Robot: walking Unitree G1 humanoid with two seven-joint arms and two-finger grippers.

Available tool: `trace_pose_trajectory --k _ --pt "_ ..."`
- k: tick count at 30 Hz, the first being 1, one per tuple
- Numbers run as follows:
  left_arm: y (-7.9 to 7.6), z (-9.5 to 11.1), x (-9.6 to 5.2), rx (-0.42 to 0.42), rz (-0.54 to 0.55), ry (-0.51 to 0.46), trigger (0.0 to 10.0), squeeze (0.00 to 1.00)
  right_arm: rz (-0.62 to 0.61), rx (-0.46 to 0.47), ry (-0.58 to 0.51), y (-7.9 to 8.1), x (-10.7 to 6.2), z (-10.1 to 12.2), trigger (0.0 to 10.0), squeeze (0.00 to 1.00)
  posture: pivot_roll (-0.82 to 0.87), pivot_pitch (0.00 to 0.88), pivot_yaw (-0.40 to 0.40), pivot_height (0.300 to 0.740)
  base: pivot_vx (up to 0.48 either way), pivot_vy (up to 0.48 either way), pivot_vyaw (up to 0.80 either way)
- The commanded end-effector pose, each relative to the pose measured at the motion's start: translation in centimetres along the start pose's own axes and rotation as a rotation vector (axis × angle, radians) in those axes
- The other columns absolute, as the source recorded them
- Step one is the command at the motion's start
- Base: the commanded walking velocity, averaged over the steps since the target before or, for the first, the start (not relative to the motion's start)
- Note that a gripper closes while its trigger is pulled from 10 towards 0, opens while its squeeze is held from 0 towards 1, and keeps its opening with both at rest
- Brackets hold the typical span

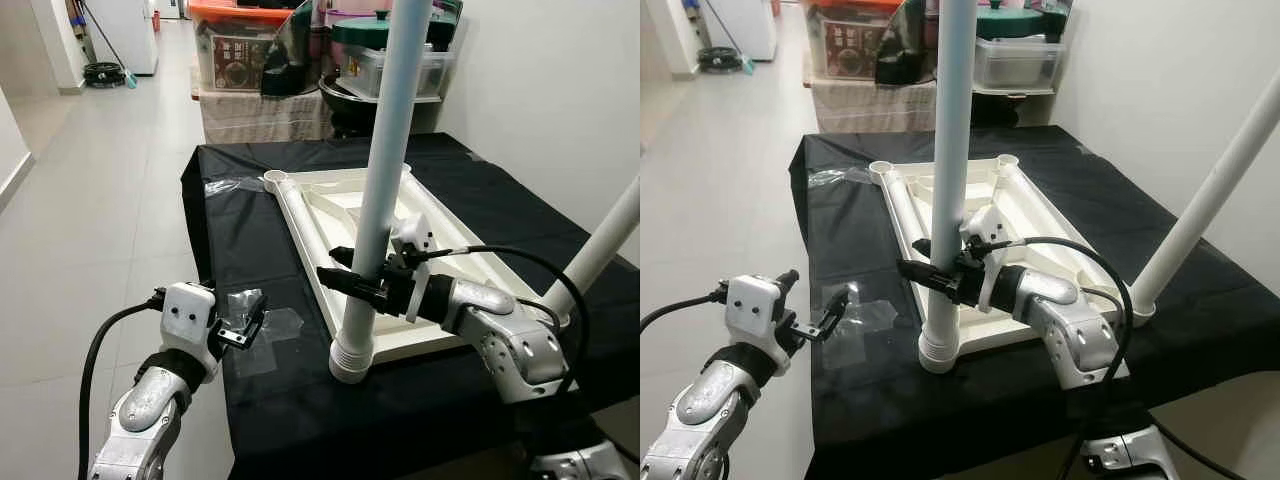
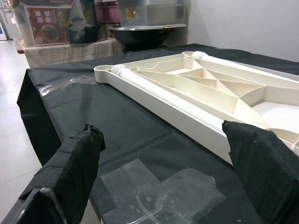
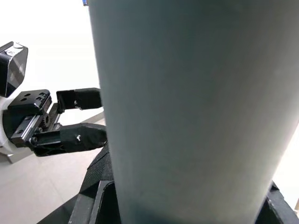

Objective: Building children table

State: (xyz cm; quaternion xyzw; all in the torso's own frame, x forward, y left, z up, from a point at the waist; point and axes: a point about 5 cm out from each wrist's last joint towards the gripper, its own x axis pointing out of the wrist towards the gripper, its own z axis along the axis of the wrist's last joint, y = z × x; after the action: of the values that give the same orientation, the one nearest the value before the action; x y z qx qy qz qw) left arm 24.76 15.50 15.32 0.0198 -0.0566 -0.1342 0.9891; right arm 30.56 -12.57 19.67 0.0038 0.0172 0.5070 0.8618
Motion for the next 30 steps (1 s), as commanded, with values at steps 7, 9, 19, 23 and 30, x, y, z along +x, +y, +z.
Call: trace_pose_trajectory --k 7,9,19,23,30 --pt "-0.1 -0.6 -0.1 -0.013 0.005 0.024 10.0 0.0 -0.127 0.077 0.025 0.7 0.1 -1.8 10.0 0.0 0.1 0.0 -0.086 0.74 0.0 0.0 0.0" --pt "-0.3 -0.7 0.0 -0.016 0.003 0.025 10.0 0.0 -0.237 0.1 0.008 0.6 0.2 -2.1 10.0 0.0 0.1 0.0 -0.086 0.74 0.0 0.0 0.0" --pt "0.0 -0.6 0.2 -0.016 0.01 0.02 10.0 0.0 -0.408 0.053 0.033 0.9 0.5 -3.0 10.0 0.0 0.1 0.0 -0.084 0.74 0.0 0.0 0.0" --pt "0.0 -0.6 0.1 -0.016 0.015 0.018 10.0 0.0 -0.417 -0.028 0.032 1.8 0.9 -2.9 10.0 0.0 0.1 0.0 -0.086 0.74 0.0 0.0 0.0" --pt "0.1 -0.7 0.1 -0.015 0.028 0.018 10.0 0.0 -0.511 -0.108 0.073 2.1 0.9 -3.6 10.0 0.0 0.1 0.0 -0.092 0.74 0.0 0.0 0.0"
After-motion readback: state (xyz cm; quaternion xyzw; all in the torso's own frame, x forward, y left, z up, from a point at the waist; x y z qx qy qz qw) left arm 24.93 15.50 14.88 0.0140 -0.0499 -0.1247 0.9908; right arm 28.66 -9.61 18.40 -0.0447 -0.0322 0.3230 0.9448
